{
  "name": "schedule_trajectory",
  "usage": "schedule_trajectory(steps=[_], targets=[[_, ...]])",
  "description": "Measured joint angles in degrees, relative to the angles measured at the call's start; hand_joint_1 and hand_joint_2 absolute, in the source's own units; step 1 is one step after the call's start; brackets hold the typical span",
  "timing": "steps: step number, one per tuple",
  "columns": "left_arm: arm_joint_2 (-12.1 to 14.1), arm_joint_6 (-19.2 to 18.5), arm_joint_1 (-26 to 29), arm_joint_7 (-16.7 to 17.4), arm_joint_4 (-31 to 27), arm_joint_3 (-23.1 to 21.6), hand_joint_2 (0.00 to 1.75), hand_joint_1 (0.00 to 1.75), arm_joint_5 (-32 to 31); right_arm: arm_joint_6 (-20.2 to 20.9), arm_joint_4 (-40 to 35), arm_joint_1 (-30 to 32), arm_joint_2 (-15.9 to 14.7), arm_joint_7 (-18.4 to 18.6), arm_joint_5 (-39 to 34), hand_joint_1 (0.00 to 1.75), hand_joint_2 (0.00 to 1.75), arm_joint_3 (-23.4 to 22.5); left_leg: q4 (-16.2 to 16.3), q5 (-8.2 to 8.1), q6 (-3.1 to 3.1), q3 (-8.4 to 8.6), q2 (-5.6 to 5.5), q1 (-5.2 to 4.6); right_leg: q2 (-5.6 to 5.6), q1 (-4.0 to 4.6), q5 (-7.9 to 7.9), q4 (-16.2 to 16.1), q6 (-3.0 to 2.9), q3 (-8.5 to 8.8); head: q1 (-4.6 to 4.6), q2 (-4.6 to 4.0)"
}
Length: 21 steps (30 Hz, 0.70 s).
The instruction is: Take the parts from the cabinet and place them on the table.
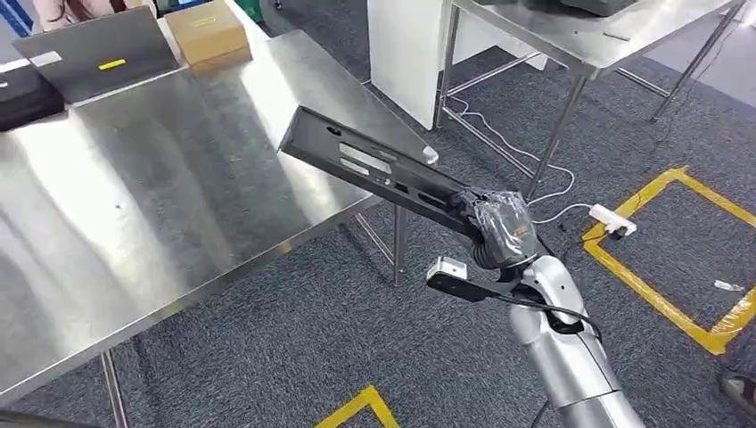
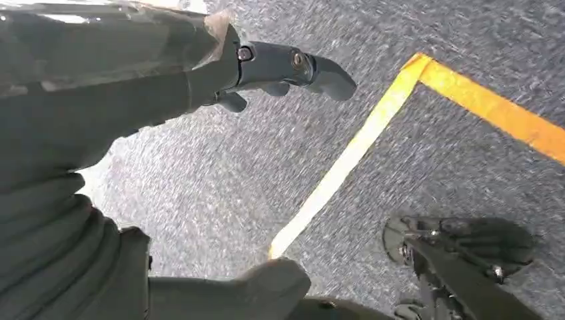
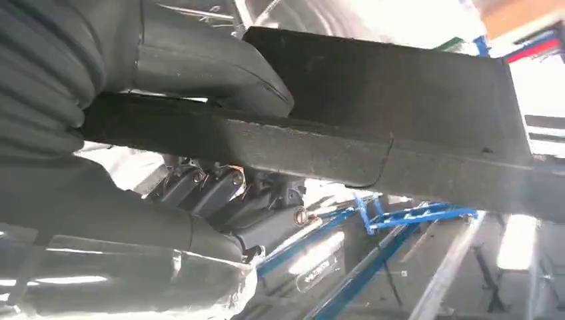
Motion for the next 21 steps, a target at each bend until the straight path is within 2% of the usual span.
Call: schedule_trajectory(steps=[1,2,3,4,5,6,7,8,9,12,13,14,15,16,18,19,20,21], targets=[[0.02,0.00,-0.17,0.00,0.02,0.00,1.75,0.00,0.00,0.00,0.02,0.02,-0.02,-0.02,0.02,1.69,1.75,0.00,4.26,-2.02,-0.26,-2.23,1.40,0.16,-0.56,0.17,-0.15,0.01,-0.23,0.11,0.07,0.00],[0.04,0.00,-0.21,0.00,0.00,0.00,1.75,0.00,0.00,0.00,0.15,0.05,-0.09,-0.02,0.02,1.69,1.75,0.00,8.53,-3.67,-0.43,-4.59,2.09,0.29,-1.31,0.32,-0.27,0.02,-0.39,0.16,0.02,0.00],[0.02,0.00,-0.21,0.00,0.00,0.00,1.75,0.00,-0.04,0.00,0.37,0.05,-0.09,0.00,0.02,1.69,1.75,0.00,12.01,-4.48,-0.52,-6.71,2.34,0.39,-2.11,0.44,-0.43,0.03,-0.60,0.19,0.02,0.00],[0.02,-0.02,-0.17,-0.02,0.02,0.00,1.75,0.00,-0.13,0.00,0.48,0.06,-0.09,-0.02,0.02,1.69,1.75,0.00,12.09,-3.66,-0.47,-7.12,2.41,0.44,-2.85,0.54,-0.53,0.03,-0.71,0.27,0.00,0.00],[0.02,-0.04,-0.10,-0.02,0.02,0.00,1.75,0.00,-0.20,0.00,0.50,0.05,-0.04,-0.02,0.02,1.69,1.75,0.02,10.27,-2.21,-0.32,-6.43,2.43,0.43,-3.32,0.61,-0.69,0.03,-0.60,0.36,0.00,0.00],[0.02,-0.07,-0.11,-0.02,0.02,0.00,1.75,0.00,-0.28,0.00,0.50,0.05,0.00,0.00,0.02,1.69,1.75,0.04,5.65,0.44,0.11,-4.12,2.64,0.39,-4.03,0.79,-0.86,0.02,-0.60,0.61,-0.02,0.00],[0.04,-0.07,-0.15,-0.02,0.00,0.00,1.75,0.00,-0.48,0.00,0.50,0.03,0.00,0.00,0.02,1.69,1.75,0.02,0.18,2.91,0.78,-1.14,3.97,0.07,-4.69,0.90,-1.04,-0.01,-0.60,0.93,0.00,0.00],[0.13,-0.07,-0.27,-0.02,0.00,0.00,1.75,0.00,-0.61,-0.04,0.50,0.03,0.00,-0.02,0.02,1.69,1.75,0.02,-4.25,3.92,1.69,1.36,7.25,-0.64,-5.26,0.99,-1.28,-0.04,-0.48,1.27,0.00,0.00],[0.22,-0.07,-0.49,-0.02,0.00,0.00,1.75,0.00,-0.61,-0.07,0.50,0.00,0.00,-0.02,0.04,1.69,1.75,0.00,-4.43,3.32,1.70,1.36,7.55,-0.92,-5.83,1.53,-1.56,-0.05,-0.09,1.35,0.26,0.00],[0.20,-0.07,-0.56,-0.09,0.00,0.00,1.75,0.00,-0.70,-0.09,0.52,0.01,0.18,0.00,0.17,1.69,1.75,0.04,-4.72,3.21,2.12,1.14,5.28,-1.34,-7.65,1.17,-1.91,-0.41,0.63,1.77,0.18,0.00],[0.20,-0.09,-0.54,-0.09,0.00,0.00,1.75,0.00,-0.70,-0.09,0.48,-0.07,0.35,0.00,0.20,1.69,1.75,0.04,-5.64,3.60,2.46,1.76,4.31,-1.30,-8.39,1.76,-2.13,-0.68,1.05,2.60,0.13,0.00],[0.09,-0.13,-0.24,-0.07,0.02,0.00,1.75,0.00,-0.72,-0.11,0.48,-0.14,0.39,0.04,0.33,1.69,1.75,0.00,-6.57,4.16,2.61,2.92,3.82,-0.23,-6.71,1.56,-2.59,0.11,1.25,1.93,0.40,0.00],[0.07,-0.13,-0.36,-0.07,0.02,0.02,1.75,0.00,-0.81,-0.13,0.61,-0.26,0.42,0.04,0.44,1.69,1.75,0.02,-7.00,4.26,2.74,3.22,3.04,-0.24,-3.79,1.22,-3.70,2.56,1.19,1.09,0.15,-0.02],[0.11,-0.26,-0.51,-0.02,0.02,0.04,1.75,0.00,-0.89,-0.13,0.89,-0.69,0.44,0.07,0.89,1.69,1.75,0.06,-6.98,4.45,2.85,3.24,2.41,-0.11,-1.83,1.13,-5.66,7.25,0.87,-1.37,0.45,0.00],[0.00,-0.53,-0.95,-0.02,0.02,0.04,1.75,0.00,-1.31,0.11,2.67,-1.82,0.33,0.53,2.19,1.69,1.75,0.11,-6.92,4.41,2.82,3.24,0.60,-0.04,-0.57,1.08,-8.04,15.67,0.79,-6.13,0.70,0.00],[-0.07,-0.76,-0.96,-0.24,0.02,0.04,1.75,0.00,-1.51,0.11,4.53,-2.93,0.35,0.94,3.10,1.69,1.75,0.26,-6.91,4.40,2.80,3.28,-0.39,-0.03,-0.45,1.07,-7.79,17.63,1.08,-7.69,0.72,0.00],[-0.11,-1.07,-1.00,-0.54,0.02,0.04,1.75,0.00,-1.81,0.04,6.61,-4.31,0.50,1.07,3.54,1.69,1.75,0.41,-6.89,4.39,2.78,3.34,-1.29,0.01,-0.43,1.03,-6.55,16.48,1.51,-7.73,0.72,0.00],[-0.13,-1.20,-1.00,-0.77,0.02,0.04,1.75,0.00,-1.88,-0.11,8.36,-5.91,0.68,1.05,3.83,1.69,1.75,0.50,-6.78,4.32,2.66,3.36,-2.13,0.08,-0.23,0.85,-4.65,13.38,2.04,-6.83,0.72,0.00]])
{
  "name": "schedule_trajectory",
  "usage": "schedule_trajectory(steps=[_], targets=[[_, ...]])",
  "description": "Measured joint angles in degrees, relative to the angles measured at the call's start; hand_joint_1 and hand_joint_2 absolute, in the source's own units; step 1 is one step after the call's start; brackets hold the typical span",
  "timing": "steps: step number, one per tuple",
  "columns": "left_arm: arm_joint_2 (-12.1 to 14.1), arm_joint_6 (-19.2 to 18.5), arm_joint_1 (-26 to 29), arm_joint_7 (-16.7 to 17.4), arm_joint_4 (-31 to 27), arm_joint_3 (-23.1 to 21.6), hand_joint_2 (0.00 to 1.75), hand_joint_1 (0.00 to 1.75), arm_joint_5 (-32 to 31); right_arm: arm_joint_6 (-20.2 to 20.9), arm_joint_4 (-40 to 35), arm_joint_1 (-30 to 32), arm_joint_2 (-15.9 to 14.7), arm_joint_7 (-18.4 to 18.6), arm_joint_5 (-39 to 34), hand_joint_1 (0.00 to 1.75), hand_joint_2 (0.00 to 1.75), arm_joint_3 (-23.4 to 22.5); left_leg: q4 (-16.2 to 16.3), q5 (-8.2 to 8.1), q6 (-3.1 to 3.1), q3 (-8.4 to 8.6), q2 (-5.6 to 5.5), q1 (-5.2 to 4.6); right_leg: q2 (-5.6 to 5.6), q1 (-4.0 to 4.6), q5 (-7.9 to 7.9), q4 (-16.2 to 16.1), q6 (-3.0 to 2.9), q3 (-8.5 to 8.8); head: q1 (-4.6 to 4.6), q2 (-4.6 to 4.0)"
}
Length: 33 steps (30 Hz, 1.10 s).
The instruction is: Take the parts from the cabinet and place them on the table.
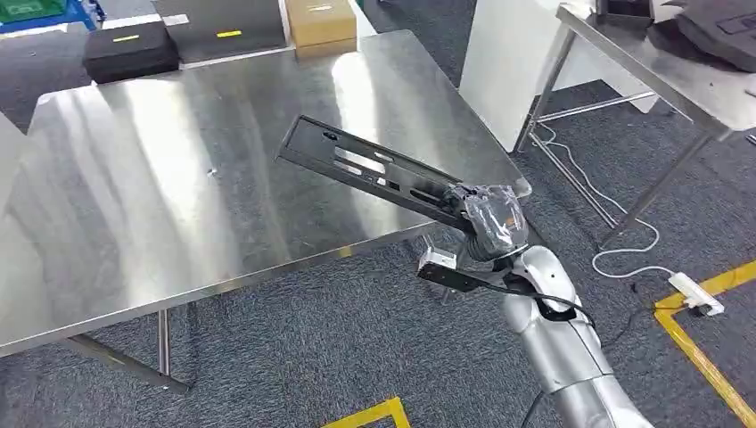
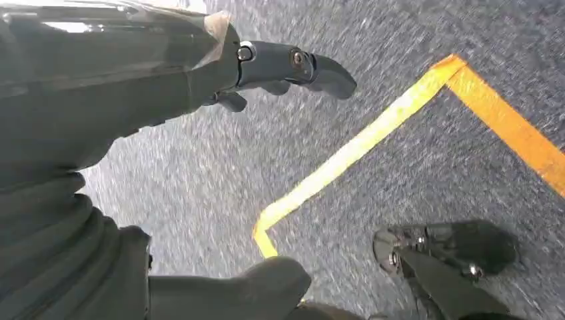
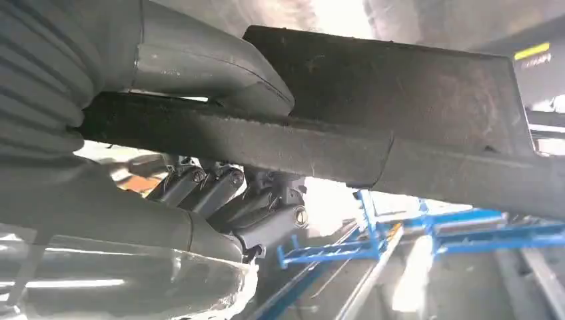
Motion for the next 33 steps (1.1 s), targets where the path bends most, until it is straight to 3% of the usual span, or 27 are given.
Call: schedule_trajectory(steps=[1,2,3,4,6,7,8,9,10,12,13,15,16,17,18,19,22,23,24,25,27,28,29,30,31,32,33], targets=[[-0.04,-0.09,-0.04,-0.17,0.00,0.02,1.75,0.00,-0.09,-0.24,2.78,-2.42,0.24,-0.26,0.28,1.69,1.75,0.07,0.17,-0.08,-0.20,0.07,-0.90,0.12,0.65,-0.34,2.85,-5.71,0.65,2.11,0.04,0.00],[-0.07,-0.11,-0.15,-0.26,0.00,0.04,1.75,0.00,-0.22,-0.59,5.49,-4.66,0.70,-0.46,0.57,1.69,1.75,0.13,0.42,-0.28,-0.58,-0.03,-1.57,0.21,2.64,-0.80,4.94,-10.45,1.19,3.90,0.07,-0.02],[-0.04,-0.11,-0.38,-0.26,0.00,0.11,1.75,0.00,-0.42,-1.11,8.22,-6.78,1.14,-0.61,0.68,1.69,1.75,0.20,1.15,-0.58,-1.12,-0.66,-2.18,-0.20,5.36,-1.23,5.96,-13.47,1.55,5.13,0.26,-0.02],[-0.07,-0.11,-0.65,-0.28,0.00,0.18,1.75,0.00,-0.59,-1.60,10.42,-8.30,1.71,-0.70,0.81,1.69,1.75,0.24,1.58,-0.84,-1.48,-1.00,-2.81,-0.02,4.38,-1.17,6.20,-13.35,0.21,5.06,0.04,0.00],[-0.07,-0.09,-0.61,-0.35,0.00,0.28,1.75,0.00,-0.72,-1.83,13.44,-9.92,2.75,-0.81,1.42,1.69,1.75,0.54,1.29,-0.76,-2.04,-1.28,-3.93,0.44,3.43,-0.58,5.98,-13.24,-0.61,5.13,0.11,0.00],[0.00,-0.09,-0.50,-0.35,0.00,0.31,1.75,0.00,-0.89,-1.84,15.19,-11.11,3.64,-1.02,1.57,1.69,1.75,0.89,1.42,-0.79,-2.31,-1.55,-4.45,0.55,2.75,-0.97,6.18,-13.38,-1.11,5.20,0.09,0.00],[0.16,-0.04,-0.44,-0.33,0.00,0.35,1.75,0.00,-1.11,-1.84,16.87,-12.53,4.30,-1.20,1.61,1.69,1.75,1.16,2.13,-1.16,-2.42,-1.68,-2.61,0.45,2.22,-1.05,6.24,-13.47,-1.32,5.24,0.11,0.00],[0.00,0.00,-0.50,-0.33,0.00,0.37,1.75,0.00,-1.20,-1.86,18.73,-13.93,5.24,-1.46,1.57,1.69,1.75,1.40,4.32,-2.48,-2.87,-2.84,1.31,0.10,1.78,-1.04,6.19,-13.47,-1.70,5.33,-0.73,0.00],[0.00,0.00,-0.78,-0.33,0.00,0.44,1.75,0.00,-1.27,-1.92,20.33,-15.28,5.75,-1.60,1.53,1.69,1.75,1.46,8.31,-4.47,-3.29,-5.00,3.40,0.29,1.25,-0.84,6.06,-13.46,-2.04,5.35,-0.92,0.00],[-0.04,-0.09,-1.22,-0.35,0.00,0.52,1.75,0.00,-1.77,-2.38,24.30,-17.52,6.97,-1.46,1.73,1.69,1.75,1.71,16.99,-7.82,-3.50,-9.88,4.54,0.52,-0.25,-0.39,5.78,-13.44,-2.41,5.47,-0.85,0.00],[-0.04,-0.48,-1.33,-0.44,0.00,0.52,1.75,0.00,-1.92,-2.77,26.19,-18.19,7.58,-0.94,2.12,1.69,1.75,1.94,19.25,-8.03,-3.46,-11.35,4.55,0.50,-1.01,-0.22,5.67,-13.44,-2.56,5.53,-0.92,0.00],[0.02,-1.09,-1.36,-2.08,0.00,0.61,1.75,0.00,-1.97,-3.61,29.26,-19.18,8.50,-0.50,2.67,1.69,1.75,2.41,15.65,-4.88,-2.83,-9.98,4.57,0.38,-2.38,0.24,5.39,-13.45,-2.86,5.83,-0.94,0.00],[0.07,-1.00,-1.38,-4.16,-0.02,0.74,1.75,0.00,-1.79,-3.98,30.55,-19.80,8.74,-0.31,2.73,1.69,1.75,2.54,10.76,-2.40,-2.00,-7.51,4.96,0.08,-3.10,0.53,5.19,-13.46,-2.83,6.03,-0.94,0.00],[0.09,-0.87,-1.45,-7.49,-0.09,0.90,1.75,0.00,-1.40,-4.28,31.67,-20.68,8.76,0.33,3.13,1.69,1.75,2.62,5.57,-0.35,-0.91,-4.69,6.43,-0.56,-3.73,0.74,5.10,-13.50,-2.93,6.20,-0.87,0.00],[0.31,-0.65,-1.56,-11.88,-0.31,1.14,1.75,0.00,-0.59,-4.57,32.93,-21.67,8.65,1.27,3.91,1.69,1.75,2.71,2.20,0.01,0.37,-2.87,9.81,-1.71,-4.32,0.77,4.93,-13.50,-2.90,6.29,-0.83,0.00],[0.18,-0.46,-1.80,-15.80,-0.37,1.55,1.75,0.00,0.08,-4.94,34.25,-22.76,8.29,2.20,5.11,1.69,1.75,2.77,1.95,-0.14,0.23,-2.81,9.51,-1.77,-5.04,1.42,4.64,-13.54,-2.48,6.27,-0.79,0.00],[0.04,0.74,-1.81,-24.69,-0.37,2.30,1.75,0.00,0.75,-5.29,37.04,-24.81,8.13,3.78,8.70,1.69,1.75,3.87,1.43,-0.05,0.39,-2.70,7.33,-1.95,-6.80,1.37,4.34,-13.83,-1.94,7.00,-0.81,0.00],[-0.13,0.59,-1.75,-26.85,-0.37,2.54,1.75,0.00,1.27,-5.66,37.50,-25.10,8.39,4.44,10.28,1.69,1.75,4.33,0.29,0.69,0.55,-1.63,6.93,-0.81,-5.83,1.63,3.97,-13.38,-1.59,6.41,-0.63,0.00],[-0.15,-0.16,-1.78,-29.28,-0.37,2.86,1.75,0.00,2.06,-6.34,38.27,-25.34,8.57,5.45,12.03,1.69,1.75,4.92,-0.14,0.74,0.54,-1.28,6.39,-1.01,-2.87,1.31,3.35,-11.93,-1.47,6.35,-0.50,-0.02],[-0.13,-1.34,-2.04,-31.79,-0.37,3.41,1.75,0.00,3.02,-7.04,39.25,-25.58,8.96,6.52,13.53,1.69,1.75,5.86,-0.10,0.95,0.86,-1.19,6.02,-0.86,-0.90,0.91,1.58,-8.09,-1.72,4.48,-0.68,0.00],[-0.22,-2.60,-2.54,-34.20,-0.44,4.17,1.75,0.00,3.61,-7.04,40.69,-25.27,9.18,7.91,14.95,1.69,1.75,7.04,-0.10,0.92,0.85,-1.17,4.32,-0.61,0.02,0.46,-1.68,1.00,-1.65,-0.22,-0.37,0.00],[-0.24,-2.82,-2.54,-34.42,-0.44,4.33,1.75,0.00,3.69,-7.06,41.35,-24.90,9.38,8.35,15.23,1.69,1.75,7.54,-0.07,0.89,0.80,-1.16,3.40,-0.50,0.07,0.33,-2.24,3.93,-1.22,-1.97,-0.33,0.00],[-0.33,-2.95,-2.49,-34.53,-0.44,4.55,1.75,0.00,3.80,-7.06,41.67,-24.68,9.64,8.44,15.39,1.69,1.75,7.91,-0.03,0.86,0.72,-1.15,2.52,-0.35,0.07,0.10,-1.69,3.82,-0.71,-2.30,-0.35,0.00],[-0.35,-3.02,-2.31,-34.58,-0.44,4.78,1.75,0.00,3.98,-7.06,41.94,-24.66,9.73,8.50,15.43,1.69,1.75,8.24,0.10,0.78,0.51,-1.16,1.67,-0.16,0.08,-0.18,0.01,0.92,0.07,-1.30,-0.37,0.00],[-0.37,-3.02,-2.23,-34.62,-0.44,4.98,1.75,0.00,4.13,-7.06,42.13,-24.73,9.86,8.61,15.47,1.69,1.75,8.48,0.39,0.60,0.24,-1.15,0.81,0.08,0.27,-0.52,2.48,-4.07,0.92,0.84,-0.35,0.00],[-0.37,-3.02,-2.24,-34.69,-0.44,5.09,1.75,0.00,4.13,-7.06,42.29,-24.83,9.88,8.61,15.47,1.69,1.75,8.59,0.87,0.31,-0.19,-1.20,0.07,0.29,1.11,-0.99,4.87,-9.37,1.68,3.22,-0.33,0.00],[-0.35,-3.02,-2.24,-34.73,-0.44,5.18,1.75,0.00,4.13,-7.06,42.55,-24.93,9.86,8.61,15.47,1.69,1.75,8.68,1.40,-0.08,-0.76,-1.53,-0.61,0.37,3.47,-1.60,5.81,-13.19,2.03,4.68,-0.11,0.00]])
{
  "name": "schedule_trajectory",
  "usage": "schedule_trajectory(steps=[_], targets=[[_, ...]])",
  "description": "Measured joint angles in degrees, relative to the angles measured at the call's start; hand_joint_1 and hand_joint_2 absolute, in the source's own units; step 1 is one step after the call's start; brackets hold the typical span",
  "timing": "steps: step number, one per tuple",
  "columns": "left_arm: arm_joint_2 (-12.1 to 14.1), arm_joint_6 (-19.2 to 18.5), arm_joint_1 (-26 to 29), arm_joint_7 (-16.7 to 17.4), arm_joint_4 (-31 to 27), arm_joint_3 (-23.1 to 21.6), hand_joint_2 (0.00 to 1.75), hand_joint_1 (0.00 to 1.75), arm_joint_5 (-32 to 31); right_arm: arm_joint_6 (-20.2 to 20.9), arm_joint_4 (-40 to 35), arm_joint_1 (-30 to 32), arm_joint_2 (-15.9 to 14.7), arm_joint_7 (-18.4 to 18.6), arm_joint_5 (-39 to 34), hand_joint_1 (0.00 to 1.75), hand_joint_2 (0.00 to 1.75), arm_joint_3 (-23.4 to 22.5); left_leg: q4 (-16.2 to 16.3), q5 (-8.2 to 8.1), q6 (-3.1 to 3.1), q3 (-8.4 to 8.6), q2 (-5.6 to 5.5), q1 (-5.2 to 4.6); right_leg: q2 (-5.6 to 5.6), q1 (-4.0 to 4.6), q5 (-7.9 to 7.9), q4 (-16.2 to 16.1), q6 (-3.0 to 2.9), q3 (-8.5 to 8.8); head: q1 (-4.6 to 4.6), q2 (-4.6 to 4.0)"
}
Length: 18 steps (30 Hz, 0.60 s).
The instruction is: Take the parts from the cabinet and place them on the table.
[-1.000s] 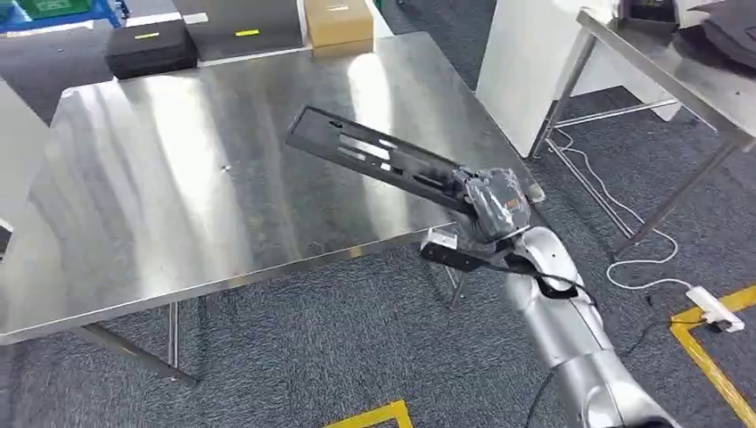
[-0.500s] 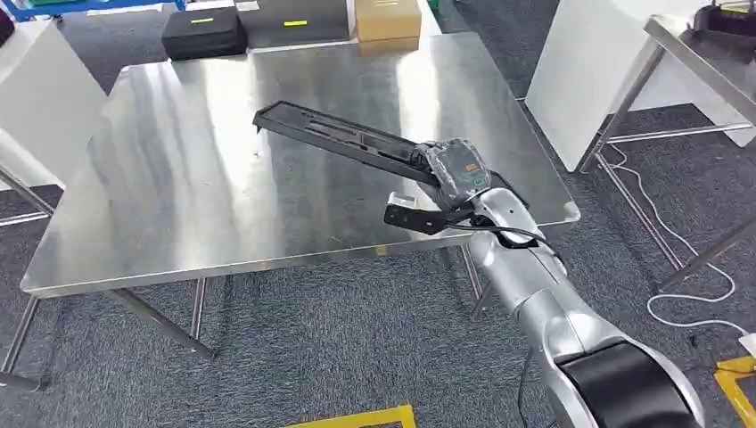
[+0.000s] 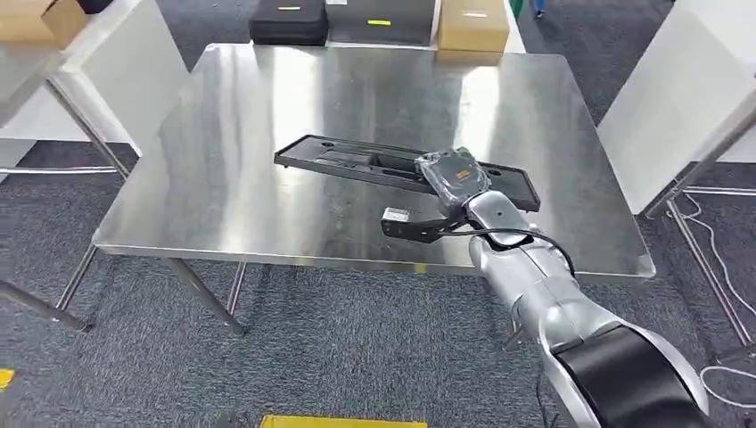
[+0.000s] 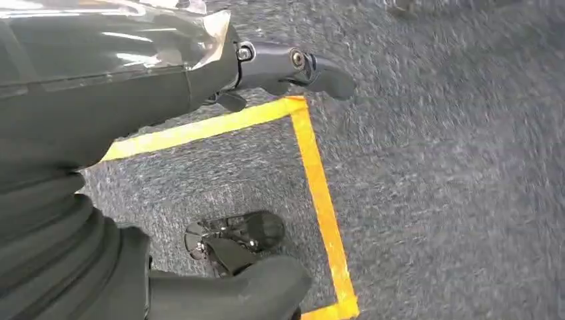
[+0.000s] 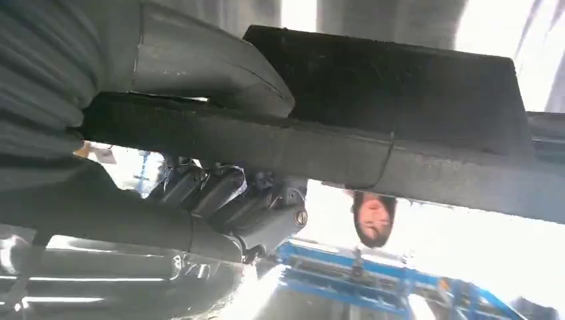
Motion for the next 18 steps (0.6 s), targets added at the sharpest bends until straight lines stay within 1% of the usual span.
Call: schedule_trajectory(steps=[1,2,3,4,5,6,7,8,9,10,11,12,16,17,18], targets=[[0.00,0.00,-0.04,-0.02,0.00,0.17,1.75,0.00,0.00,0.00,0.33,-0.13,0.24,0.00,0.07,1.69,1.75,0.13,0.61,-0.35,-0.51,-0.49,-0.53,-0.36,-0.28,0.40,-0.21,-0.21,-0.86,0.76,0.11,0.00],[0.00,0.00,0.03,-0.02,0.00,0.35,1.75,0.00,0.00,-0.02,0.46,-0.13,0.55,-0.02,0.09,1.69,1.75,0.33,0.52,-0.22,-0.75,-0.62,-0.81,-0.14,-0.73,0.50,-0.22,-0.01,-1.39,0.62,-0.05,0.00],[-0.02,0.02,0.15,-0.04,0.00,0.39,1.75,0.00,0.00,-0.02,0.63,-0.10,0.85,-0.04,0.13,1.69,1.75,0.50,0.39,-0.10,-1.09,-0.63,-1.12,0.10,-1.05,0.86,-0.30,0.07,-1.77,0.53,-0.04,0.00],[0.00,0.39,0.25,-0.09,0.00,0.46,1.75,0.00,0.09,-0.06,0.81,-0.21,0.94,0.04,0.65,1.69,1.75,0.67,0.24,-0.05,-1.45,-0.67,-1.39,0.27,-1.34,1.03,-0.27,0.03,-2.19,0.54,0.11,0.00],[0.04,0.96,0.30,-0.17,-0.02,0.57,1.75,0.00,0.18,-0.09,0.90,-0.50,1.05,0.15,1.05,1.69,1.75,0.90,0.37,-0.32,-1.70,-0.84,-1.59,0.37,-1.70,0.19,-0.02,-0.30,-2.77,0.87,0.02,0.00],[0.20,1.69,0.42,-0.44,-0.07,0.83,1.75,0.00,0.28,-0.09,0.94,-0.85,1.31,0.48,1.58,1.69,1.75,1.07,1.40,-0.99,-2.02,-1.14,0.76,0.06,-1.87,0.38,-0.06,-0.37,-2.90,1.03,0.02,0.00],[0.15,2.34,0.31,-0.83,-0.07,1.05,1.75,0.00,0.57,-0.09,1.03,-1.17,1.79,1.07,2.17,1.69,1.75,1.29,3.98,-2.37,-2.39,-2.40,2.91,0.05,-2.06,0.33,-0.20,-0.37,-3.17,1.15,-0.84,0.00],[0.24,2.65,0.15,-1.09,-0.07,1.42,1.75,0.00,0.79,0.00,1.27,-1.52,1.90,1.82,2.98,1.69,1.75,1.46,7.98,-4.16,-2.71,-4.52,4.04,0.36,-2.16,0.48,-0.29,-0.36,-3.64,1.22,-0.81,0.00],[0.31,2.82,0.09,-1.27,-0.07,1.71,1.75,0.00,0.96,0.13,1.55,-1.73,2.05,2.53,4.03,1.69,1.75,1.88,12.60,-5.86,-2.95,-7.04,4.61,0.53,-2.40,0.62,-0.39,-0.35,-3.76,1.32,-0.85,0.00],[0.33,3.08,0.13,-1.33,-0.07,1.88,1.75,0.00,1.03,0.17,1.86,-1.76,2.05,3.13,4.75,1.69,1.75,2.32,16.15,-6.62,-3.07,-9.16,4.90,0.58,-2.70,0.65,-0.50,-0.34,-3.88,1.39,-0.85,0.00],[0.33,3.26,0.29,-1.33,-0.07,2.05,1.75,0.00,1.14,0.15,2.10,-1.75,2.03,3.48,5.36,1.69,1.75,2.58,17.00,-6.07,-3.11,-10.02,5.02,0.60,-2.91,0.66,-0.60,-0.33,-4.02,1.47,-0.83,0.00],[0.35,3.30,0.33,-1.33,-0.07,2.10,1.75,0.00,1.14,0.13,2.14,-1.75,2.03,3.52,5.47,1.69,1.75,2.62,16.81,-5.77,-3.10,-10.00,5.04,0.60,-2.96,0.66,-0.61,-0.33,-4.02,1.49,-0.83,0.00],[0.37,3.38,0.36,-1.33,-0.07,2.16,1.75,0.00,1.14,0.09,2.19,-1.75,2.03,3.59,5.58,1.69,1.75,2.65,16.59,-5.51,-3.09,-9.96,5.05,0.60,-2.99,0.66,-0.62,-0.33,-4.02,1.51,-0.83,0.00],[0.55,3.98,0.56,-1.38,-0.07,2.34,1.75,0.00,1.09,-0.28,2.53,-1.88,2.03,4.11,6.92,1.69,1.75,3.01,11.16,-1.92,-2.86,-7.67,5.13,0.61,-3.14,0.63,-0.73,-0.33,-4.04,1.63,-0.85,0.00],[0.70,4.79,0.55,-2.06,-0.07,2.88,1.75,0.00,1.01,-1.53,3.08,-2.71,1.24,7.17,10.89,0.00,0.00,4.33,0.45,0.87,-1.72,-2.00,5.65,-0.02,-3.34,1.16,-1.34,-0.43,-3.05,1.88,-0.72,0.00]])
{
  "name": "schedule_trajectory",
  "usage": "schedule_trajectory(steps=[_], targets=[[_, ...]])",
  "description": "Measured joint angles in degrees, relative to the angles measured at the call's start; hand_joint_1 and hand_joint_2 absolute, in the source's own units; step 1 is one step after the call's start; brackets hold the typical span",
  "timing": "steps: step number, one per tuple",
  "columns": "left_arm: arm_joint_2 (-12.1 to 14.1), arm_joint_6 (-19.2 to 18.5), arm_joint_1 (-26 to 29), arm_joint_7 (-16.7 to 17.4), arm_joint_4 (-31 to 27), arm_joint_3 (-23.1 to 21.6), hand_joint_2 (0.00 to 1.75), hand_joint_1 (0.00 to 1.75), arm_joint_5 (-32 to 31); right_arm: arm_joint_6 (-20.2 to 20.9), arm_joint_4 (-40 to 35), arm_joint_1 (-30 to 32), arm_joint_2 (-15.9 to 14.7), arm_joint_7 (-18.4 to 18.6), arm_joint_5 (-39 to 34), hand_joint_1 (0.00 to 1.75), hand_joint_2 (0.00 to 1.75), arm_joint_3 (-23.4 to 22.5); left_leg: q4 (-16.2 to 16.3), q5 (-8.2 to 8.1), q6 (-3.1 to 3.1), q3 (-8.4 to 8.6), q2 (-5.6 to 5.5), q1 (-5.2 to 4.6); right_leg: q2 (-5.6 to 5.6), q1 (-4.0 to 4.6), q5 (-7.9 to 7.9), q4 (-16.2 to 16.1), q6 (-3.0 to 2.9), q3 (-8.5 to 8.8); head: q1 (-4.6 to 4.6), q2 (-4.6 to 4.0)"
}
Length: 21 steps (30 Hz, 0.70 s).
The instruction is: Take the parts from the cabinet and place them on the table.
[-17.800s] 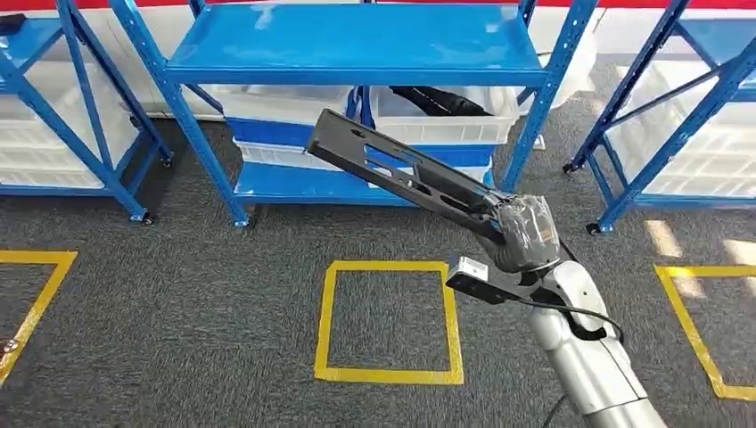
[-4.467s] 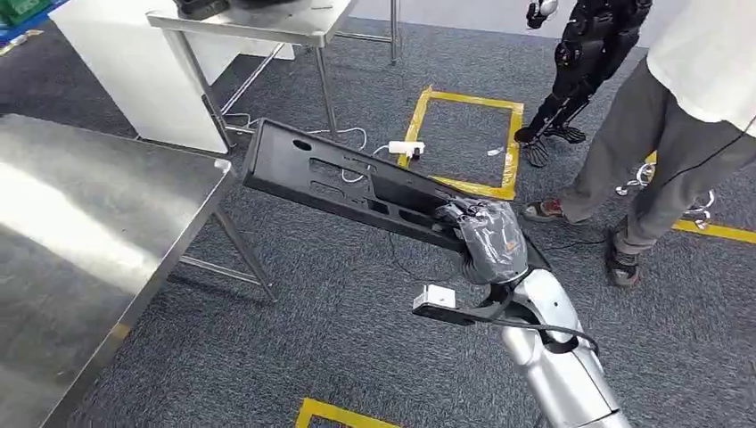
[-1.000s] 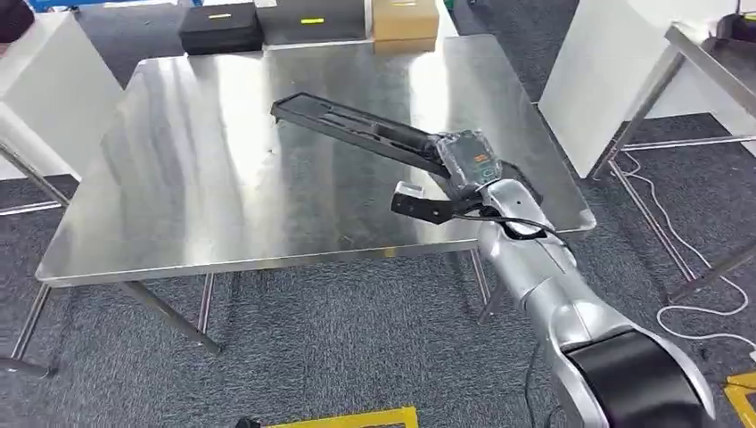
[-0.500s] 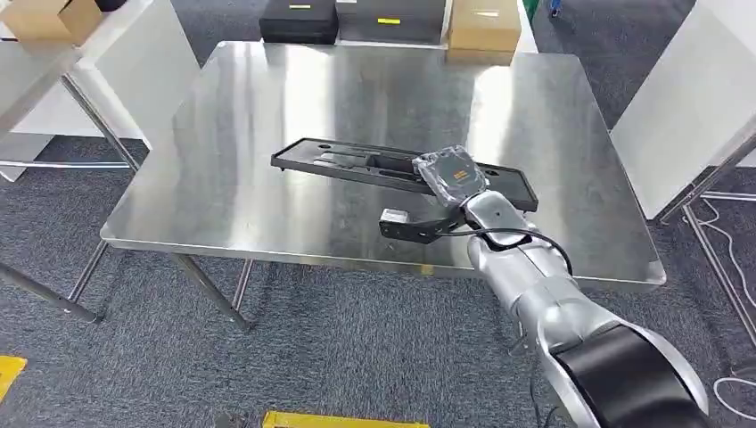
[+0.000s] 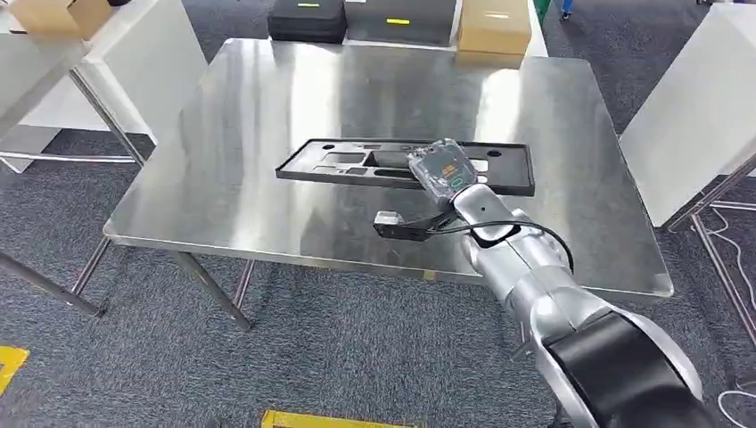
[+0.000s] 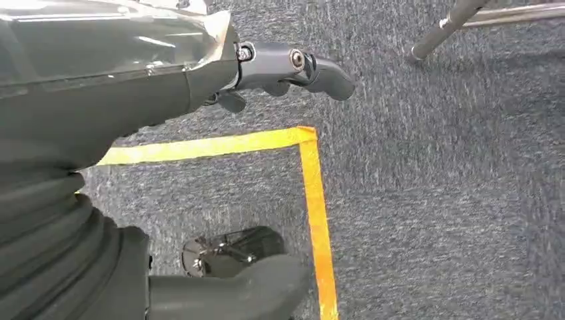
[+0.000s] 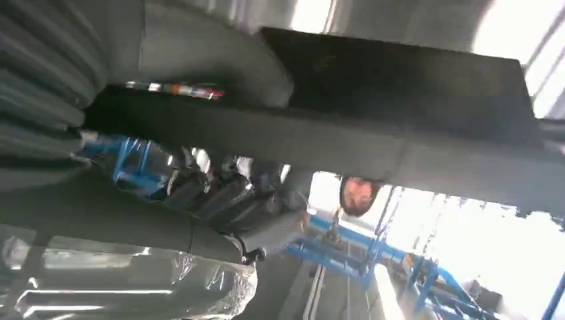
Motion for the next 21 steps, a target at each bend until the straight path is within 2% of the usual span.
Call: schedule_trajectory(steps=[1,2,3,4,6,7,8,9,10,12,14,15,16,21], targets=[[-0.02,-0.64,0.13,-0.44,0.00,0.28,0.00,0.00,0.20,-0.17,0.28,0.00,-0.68,1.24,0.85,0.00,0.00,0.39,0.04,-0.27,0.62,0.07,-0.39,-0.38,-0.37,-0.20,-0.13,-0.43,0.63,0.42,-0.02,0.00],[-0.02,-0.85,0.11,-0.52,0.00,0.42,0.00,0.00,0.20,-0.20,0.44,-0.10,-1.14,1.73,0.89,0.00,0.00,0.46,-0.46,-0.10,1.02,0.54,-0.56,-0.39,-0.45,0.06,-0.21,-0.78,1.12,0.73,-0.09,0.00],[-0.09,-0.85,0.23,-0.55,-0.02,0.50,0.00,0.00,0.20,-0.20,0.55,-0.05,-1.71,2.03,0.85,0.00,0.00,0.50,-1.29,0.26,1.43,1.32,-0.52,0.31,-0.62,0.29,-0.57,0.10,1.31,0.37,0.22,0.00],[-0.13,-0.79,0.23,-0.52,-0.02,0.59,0.00,0.00,0.17,-0.28,0.65,-0.34,-2.42,2.31,0.74,0.00,0.00,0.50,-1.56,0.23,1.63,1.69,-0.69,-0.02,-0.40,0.13,-1.65,2.26,1.17,-0.70,0.24,0.00],[-0.11,-0.57,0.17,-0.44,-0.02,0.90,0.00,0.00,0.20,-0.28,0.87,-0.80,-3.45,2.75,0.70,0.00,0.00,0.46,-1.47,0.12,2.13,1.73,-0.83,-0.16,-0.23,0.22,-4.96,10.74,0.43,-5.34,0.44,0.00],[-0.11,-0.57,0.19,-0.44,-0.02,1.03,0.00,0.00,0.22,-0.35,1.01,-0.81,-4.29,2.95,0.70,0.00,0.00,0.35,-1.47,0.02,2.30,1.74,-0.96,-0.21,-0.10,0.27,-6.01,14.67,0.39,-7.69,0.50,0.00],[-0.11,-0.61,0.24,-0.46,-0.02,1.29,0.00,0.00,0.26,-0.44,1.16,-0.80,-5.17,3.06,0.63,0.00,0.00,0.15,-1.42,-0.02,2.36,1.75,-1.30,-0.25,0.00,0.33,-6.01,16.44,0.65,-8.96,0.52,0.00],[-0.11,-0.70,0.42,-0.48,-0.02,1.46,0.00,0.00,0.26,-0.52,1.33,-0.80,-6.01,3.08,0.30,0.00,0.00,-0.22,-1.37,-0.07,2.39,1.81,-1.61,-0.29,0.00,0.33,-4.97,15.28,1.02,-8.75,0.48,0.00],[-0.11,-0.85,0.56,-0.48,-0.02,1.62,0.00,0.00,0.26,-0.74,1.38,-0.85,-6.96,3.08,-0.13,0.00,0.00,-0.98,-1.24,-0.15,2.41,1.81,-1.83,-0.29,0.00,0.32,-2.99,11.63,1.51,-7.29,0.54,0.00],[-0.11,-0.94,0.62,-0.39,-0.02,1.79,0.00,0.00,0.17,-1.33,1.38,-1.42,-8.43,3.06,-0.62,0.00,0.00,-2.23,-0.76,-0.49,2.08,1.81,-2.28,-0.29,0.00,0.25,1.39,0.99,2.12,-2.45,0.70,0.00],[-0.11,-1.01,0.59,-0.28,-0.02,1.84,0.00,0.00,0.09,-1.68,1.40,-1.78,-9.28,3.06,-0.77,0.00,0.00,-2.88,-0.39,-0.93,1.52,1.58,-2.46,-0.74,0.05,0.50,2.08,-0.85,1.14,-1.45,0.79,0.00],[-0.07,-1.03,0.64,-0.24,-0.02,1.84,0.00,0.00,0.09,-1.66,1.40,-1.85,-9.90,3.23,-0.85,0.00,0.00,-3.34,-0.23,-1.07,1.71,1.47,-2.46,-0.86,0.03,0.09,2.29,-0.93,1.00,-1.33,0.66,0.00],[-0.04,-1.03,0.76,-0.13,-0.02,1.88,0.00,0.00,0.09,-1.62,1.40,-1.94,-10.08,3.47,-0.97,0.00,0.00,-3.63,-0.21,-0.96,2.51,1.58,-2.40,-0.78,0.04,0.18,2.32,-0.92,0.99,-1.37,0.59,0.00],[-0.09,-1.40,0.87,0.59,-0.02,2.49,0.00,0.00,0.04,-0.46,1.42,-2.75,-12.61,5.04,-1.95,0.00,0.00,-6.71,-0.66,-1.01,2.42,1.88,-2.16,-0.77,0.29,0.35,2.28,-0.91,0.91,-1.33,0.68,0.00]])
